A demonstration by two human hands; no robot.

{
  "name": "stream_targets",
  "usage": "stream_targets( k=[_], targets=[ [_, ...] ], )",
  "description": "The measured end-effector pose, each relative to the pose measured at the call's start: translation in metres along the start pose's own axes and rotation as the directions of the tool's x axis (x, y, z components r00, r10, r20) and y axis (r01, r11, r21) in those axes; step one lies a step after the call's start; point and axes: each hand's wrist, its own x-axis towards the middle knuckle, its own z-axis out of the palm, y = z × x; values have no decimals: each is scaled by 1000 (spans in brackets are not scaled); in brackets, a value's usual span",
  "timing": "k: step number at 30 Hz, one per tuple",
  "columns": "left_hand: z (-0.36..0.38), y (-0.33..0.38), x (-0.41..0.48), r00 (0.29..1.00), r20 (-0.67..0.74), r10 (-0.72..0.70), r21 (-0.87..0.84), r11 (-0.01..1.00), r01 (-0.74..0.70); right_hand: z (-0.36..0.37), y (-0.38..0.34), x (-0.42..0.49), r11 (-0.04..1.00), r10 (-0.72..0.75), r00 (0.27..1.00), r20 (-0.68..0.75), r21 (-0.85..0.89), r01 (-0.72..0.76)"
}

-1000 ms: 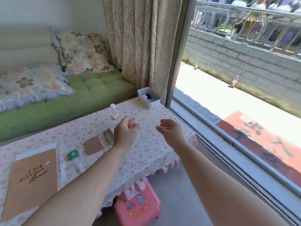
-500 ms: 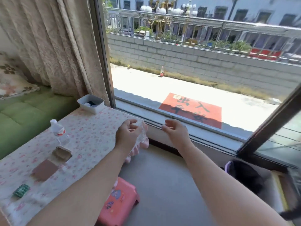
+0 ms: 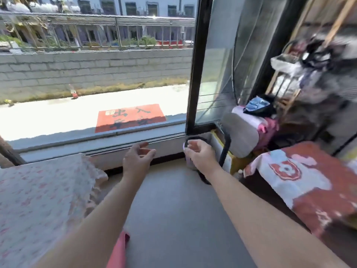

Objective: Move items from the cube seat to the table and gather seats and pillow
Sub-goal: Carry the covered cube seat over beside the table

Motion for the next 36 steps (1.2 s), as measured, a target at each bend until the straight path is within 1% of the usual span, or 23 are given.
stream_targets(
  k=[4,7,9,13,15,16,18,19,20,21,24,27,31,36],
  targets=[
    [65,18,-35,978,196,75,15,997,-80,-70,27,-45,996,93,974,-205,16,-92],
    [117,28,-75,923,363,129,4,990,-140,-127,52,-82,985,169,921,-351,25,-171],
    [150,37,-100,889,440,126,-4,990,-138,-164,69,-112,977,208,885,-416,37,-212],
    [227,61,-159,809,564,167,-33,983,-180,-248,101,-180,961,266,762,-591,101,-257],
    [268,71,-202,747,639,186,-54,979,-197,-291,120,-221,950,297,698,-651,130,-283],
    [283,75,-222,719,671,181,-62,980,-189,-308,128,-239,946,309,671,-674,142,-292],
    [321,78,-278,642,747,172,-65,980,-188,-348,152,-285,932,342,592,-730,183,-312],
    [337,79,-302,616,770,166,-60,980,-189,-364,164,-305,928,355,564,-746,210,-307],
    [361,84,-338,593,789,162,-63,981,-184,-390,177,-334,923,368,541,-757,228,-309],
    [369,85,-349,589,792,160,-68,982,-175,-397,182,-342,920,377,535,-756,242,-307],
    [410,98,-412,541,818,193,-103,976,-193,-446,202,-389,919,384,475,-792,282,-275],
    [442,106,-469,521,834,182,-99,978,-183,-494,224,-425,916,387,464,-797,275,-291],
    [475,110,-494,555,818,148,-33,977,-213,-536,244,-433,924,377,484,-790,284,-256],
    [531,117,-496,601,784,154,-35,978,-205,-585,269,-405,940,341,558,-757,276,-200]
  ],
)
